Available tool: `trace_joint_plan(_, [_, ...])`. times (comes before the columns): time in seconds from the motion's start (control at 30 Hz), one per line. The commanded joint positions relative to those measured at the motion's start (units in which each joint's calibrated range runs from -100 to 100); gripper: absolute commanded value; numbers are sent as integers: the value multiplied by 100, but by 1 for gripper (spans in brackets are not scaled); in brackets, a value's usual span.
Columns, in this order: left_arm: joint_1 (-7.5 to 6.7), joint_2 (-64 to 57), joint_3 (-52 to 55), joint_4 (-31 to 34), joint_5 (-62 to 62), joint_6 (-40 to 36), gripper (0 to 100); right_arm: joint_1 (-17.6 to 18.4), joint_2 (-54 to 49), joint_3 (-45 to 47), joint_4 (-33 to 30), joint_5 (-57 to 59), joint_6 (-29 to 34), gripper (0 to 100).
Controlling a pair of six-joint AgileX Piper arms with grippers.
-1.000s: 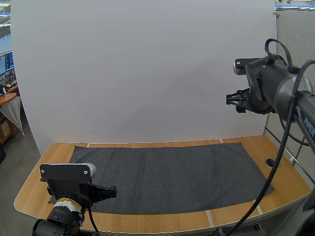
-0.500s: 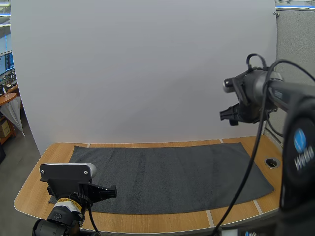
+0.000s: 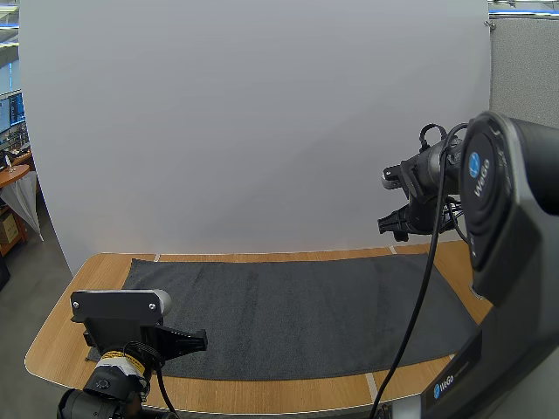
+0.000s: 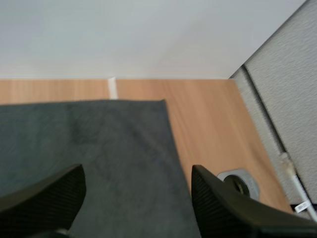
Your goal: Fold the towel
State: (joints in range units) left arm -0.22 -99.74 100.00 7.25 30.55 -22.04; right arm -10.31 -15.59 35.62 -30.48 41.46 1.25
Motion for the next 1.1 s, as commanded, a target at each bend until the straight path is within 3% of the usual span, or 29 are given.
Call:
trace_joint_plan(0.0, [-11, -26, 0, 32, -119, -31, 0, -247, 204, -357, 265, -261, -336, 100])
trace_joint_plan(0.17, [-11, -26, 0, 32, -119, -31, 0, -637, 735, -994, 1382, -297, -1550, 100])
trace_joint_plan(0.4, [-11, -26, 0, 32, -119, -31, 0, -857, 1706, -1808, 2220, -137, -2640, 100])
trace_joint_plan(0.57, [-11, -26, 0, 32, -119, -31, 0, -933, 2435, -2482, 2433, 312, -2797, 100])
trace_joint_plan(0.77, [-11, -26, 0, 32, -119, -31, 0, -1068, 3146, -3322, 3243, 948, -3128, 100])
trace_joint_plan(1.07, [-11, -26, 0, 32, -119, -31, 0, -1118, 3427, -3479, 3391, -644, -3158, 100])
